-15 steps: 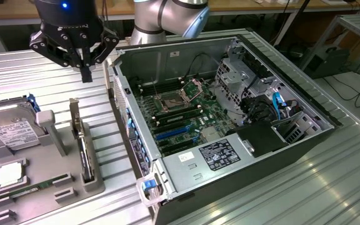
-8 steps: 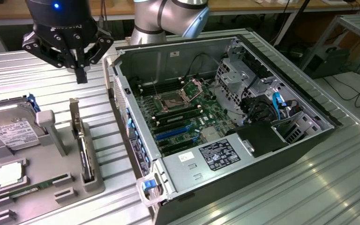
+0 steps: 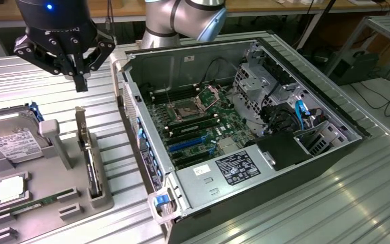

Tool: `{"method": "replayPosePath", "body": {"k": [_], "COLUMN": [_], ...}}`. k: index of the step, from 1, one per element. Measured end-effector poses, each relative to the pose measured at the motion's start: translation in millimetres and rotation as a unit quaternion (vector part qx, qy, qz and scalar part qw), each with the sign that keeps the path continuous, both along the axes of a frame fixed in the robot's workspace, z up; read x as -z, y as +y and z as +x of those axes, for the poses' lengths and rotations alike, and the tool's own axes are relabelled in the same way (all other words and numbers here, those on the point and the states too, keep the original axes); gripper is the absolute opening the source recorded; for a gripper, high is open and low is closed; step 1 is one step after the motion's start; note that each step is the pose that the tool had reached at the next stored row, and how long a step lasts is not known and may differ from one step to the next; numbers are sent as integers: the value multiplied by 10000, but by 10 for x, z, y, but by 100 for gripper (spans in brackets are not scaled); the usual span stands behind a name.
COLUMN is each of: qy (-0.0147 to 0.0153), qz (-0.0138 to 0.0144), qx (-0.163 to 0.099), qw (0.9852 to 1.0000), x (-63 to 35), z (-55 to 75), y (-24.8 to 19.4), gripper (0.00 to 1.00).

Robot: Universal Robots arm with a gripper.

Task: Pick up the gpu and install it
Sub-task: 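Reach for the gpu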

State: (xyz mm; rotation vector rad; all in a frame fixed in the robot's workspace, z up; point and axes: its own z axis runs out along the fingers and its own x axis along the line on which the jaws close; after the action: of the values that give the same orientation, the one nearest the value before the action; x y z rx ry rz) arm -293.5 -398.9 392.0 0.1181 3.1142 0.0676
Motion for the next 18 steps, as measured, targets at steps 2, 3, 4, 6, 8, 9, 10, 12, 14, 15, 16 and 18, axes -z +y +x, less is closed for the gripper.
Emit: {"method": "replayPosePath", "body": {"k": [2, 3, 4, 6, 8, 9, 10, 12, 14, 15, 16, 18], "qy": [0, 0, 1, 1, 2, 2, 2, 2, 2, 2, 2, 2], "qz": [0, 0, 0, 0, 0, 0, 0, 0, 0, 0, 0, 0], "qx": [0, 0, 0, 0, 0, -1, -3, -19, -74, -109, -150, -245], "qw": [10000, 10000, 10000, 10000, 10000, 10000, 10000, 10000, 10000, 9999, 9999, 9997], "x": [1, 1, 1, 2, 2, 2, 2, 3, 3, 3, 3, 3], "z": [-26, -38, -50, -77, -99, -120, -125, -127, -144, -151, -157, -164], "y": [0, 0, 0, 0, 0, -1, -2, -5, -11, -12, -12, -13], "gripper": [11, 11, 11, 11, 11, 11, 11, 11, 11, 11, 11, 11]}}
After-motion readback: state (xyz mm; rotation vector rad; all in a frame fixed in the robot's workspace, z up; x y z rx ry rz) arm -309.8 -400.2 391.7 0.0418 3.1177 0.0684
